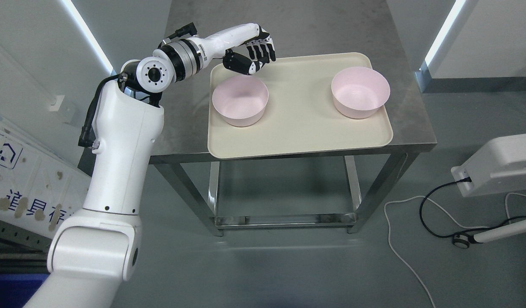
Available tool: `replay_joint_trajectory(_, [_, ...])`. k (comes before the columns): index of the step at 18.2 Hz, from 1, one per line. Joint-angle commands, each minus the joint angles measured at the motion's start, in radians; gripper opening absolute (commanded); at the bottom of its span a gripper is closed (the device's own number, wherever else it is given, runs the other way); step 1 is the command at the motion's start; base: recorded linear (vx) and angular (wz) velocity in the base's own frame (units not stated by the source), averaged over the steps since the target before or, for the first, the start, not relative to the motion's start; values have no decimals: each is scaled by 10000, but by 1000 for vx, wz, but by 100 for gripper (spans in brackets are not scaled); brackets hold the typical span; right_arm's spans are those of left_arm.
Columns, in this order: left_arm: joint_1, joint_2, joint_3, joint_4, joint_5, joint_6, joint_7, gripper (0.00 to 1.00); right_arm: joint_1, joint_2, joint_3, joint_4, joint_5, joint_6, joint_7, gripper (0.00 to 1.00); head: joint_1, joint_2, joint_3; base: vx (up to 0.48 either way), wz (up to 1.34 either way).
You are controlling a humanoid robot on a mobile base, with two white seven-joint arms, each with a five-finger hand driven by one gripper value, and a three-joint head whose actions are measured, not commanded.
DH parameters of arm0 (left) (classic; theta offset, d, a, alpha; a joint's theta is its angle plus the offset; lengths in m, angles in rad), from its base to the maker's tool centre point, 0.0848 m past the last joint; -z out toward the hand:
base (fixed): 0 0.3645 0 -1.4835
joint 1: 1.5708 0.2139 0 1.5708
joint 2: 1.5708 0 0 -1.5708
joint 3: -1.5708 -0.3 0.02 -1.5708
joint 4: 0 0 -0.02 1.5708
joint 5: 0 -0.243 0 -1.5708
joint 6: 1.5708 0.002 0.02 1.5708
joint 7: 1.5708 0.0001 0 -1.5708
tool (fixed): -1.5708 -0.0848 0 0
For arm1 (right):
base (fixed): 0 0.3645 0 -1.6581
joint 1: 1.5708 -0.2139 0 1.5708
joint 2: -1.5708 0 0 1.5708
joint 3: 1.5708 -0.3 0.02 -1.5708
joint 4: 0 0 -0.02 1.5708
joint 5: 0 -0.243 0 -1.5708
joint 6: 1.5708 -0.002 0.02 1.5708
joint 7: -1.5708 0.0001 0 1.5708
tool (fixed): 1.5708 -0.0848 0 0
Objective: Stack pink IKEA bowls on left shelf middle
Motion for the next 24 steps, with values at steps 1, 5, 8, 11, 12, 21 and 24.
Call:
replay_joint_trajectory(1, [127,-138,211,-28,-31,-142,-167,40,0,-175,0,0,0,-4,-3,100,0,0,0,0,0])
replay_joint_trajectory(5, [1015,20,1357,-977,30,773,-136,63,0,-175,0,0,0,-4,-3,100,0,0,0,0,0])
replay_joint_trajectory(8, [1432,-105,1484,-1225,30,1604,-167,63,0,-175,0,0,0,-4,-3,100,0,0,0,0,0])
replay_joint_trajectory(11, [1632,-136,1393,-1194,0,2340,-182,63,0,-175,0,0,0,-4,-3,100,0,0,0,0,0])
replay_joint_trajectory(12, [1647,-166,1377,-1179,-31,2434,-182,61,0,-175,0,0,0,-4,-3,100,0,0,0,0,0])
replay_joint_trajectory(21, [1831,279,-3,-1117,-398,2358,-152,35,0,-175,0,0,0,-4,-3,100,0,0,0,0,0])
replay_joint_trajectory(24, [1816,248,-3,-1117,-537,2205,-106,26,0,-175,0,0,0,-4,-3,100,0,0,0,0,0])
